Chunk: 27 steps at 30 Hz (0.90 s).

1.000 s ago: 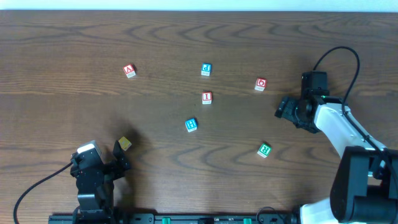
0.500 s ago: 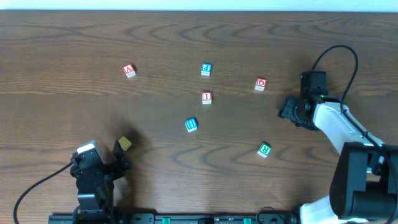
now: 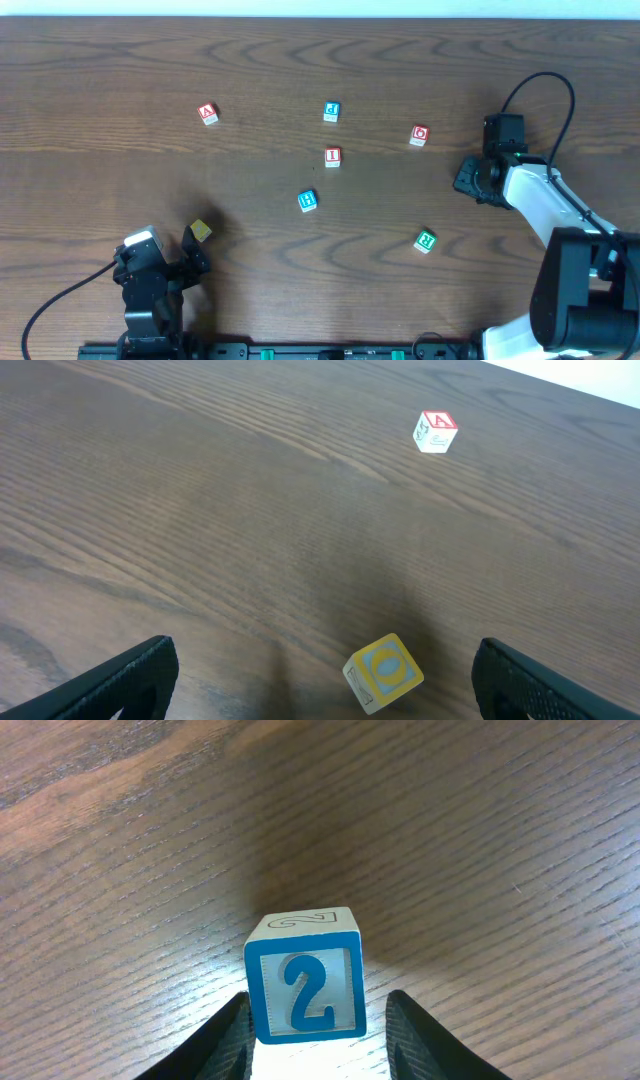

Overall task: Spell out Ai2
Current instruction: 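Lower the right gripper and grasp the blue-bordered 2 block, then carry the 2 block left toward the placed I block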

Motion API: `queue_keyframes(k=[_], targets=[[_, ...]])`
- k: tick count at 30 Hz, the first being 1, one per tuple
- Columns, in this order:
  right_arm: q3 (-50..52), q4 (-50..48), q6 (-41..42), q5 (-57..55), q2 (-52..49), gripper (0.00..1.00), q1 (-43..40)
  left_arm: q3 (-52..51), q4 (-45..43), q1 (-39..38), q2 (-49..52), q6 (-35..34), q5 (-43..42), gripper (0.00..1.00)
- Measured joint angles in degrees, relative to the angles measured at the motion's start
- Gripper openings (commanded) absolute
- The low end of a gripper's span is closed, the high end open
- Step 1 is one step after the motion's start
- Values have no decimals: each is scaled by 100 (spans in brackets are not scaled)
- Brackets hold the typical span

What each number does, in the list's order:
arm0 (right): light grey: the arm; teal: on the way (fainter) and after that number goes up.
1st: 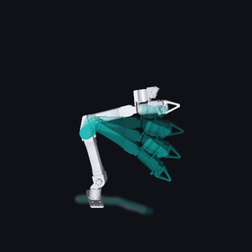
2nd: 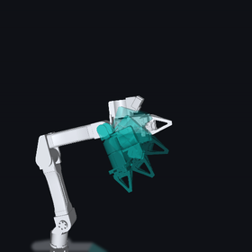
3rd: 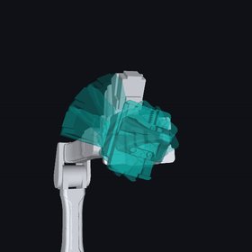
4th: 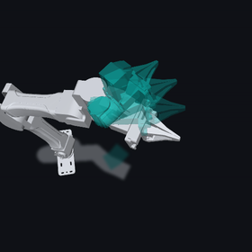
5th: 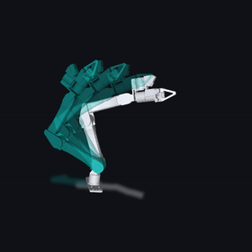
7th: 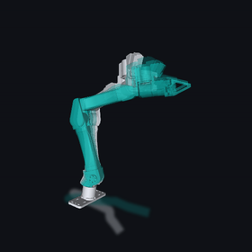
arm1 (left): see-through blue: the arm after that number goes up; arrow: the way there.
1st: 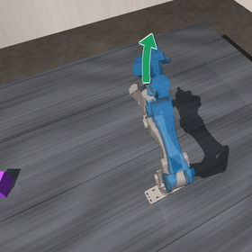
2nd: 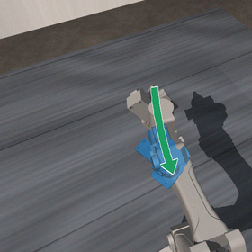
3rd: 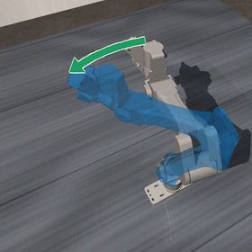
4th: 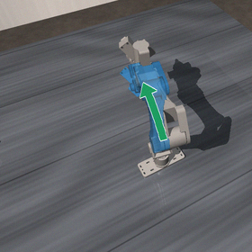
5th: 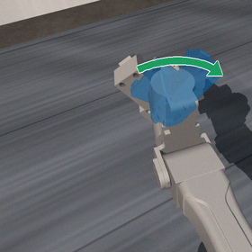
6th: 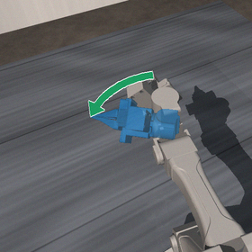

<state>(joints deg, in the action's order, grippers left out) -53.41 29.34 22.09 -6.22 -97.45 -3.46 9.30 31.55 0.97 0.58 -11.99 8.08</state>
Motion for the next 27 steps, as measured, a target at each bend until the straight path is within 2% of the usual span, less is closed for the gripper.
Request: queue_keyframes(k=[8,20,27], targets=[[0,-9,-2,-9,0,28,0,0,0,0,0,0,-2,95],[-4,-22,-2,-24,0,20,0,0,0,0,0,0,-2,95],[-22,-17,-28,98,0,19,0,0,0,0,0,0,-2,95]])
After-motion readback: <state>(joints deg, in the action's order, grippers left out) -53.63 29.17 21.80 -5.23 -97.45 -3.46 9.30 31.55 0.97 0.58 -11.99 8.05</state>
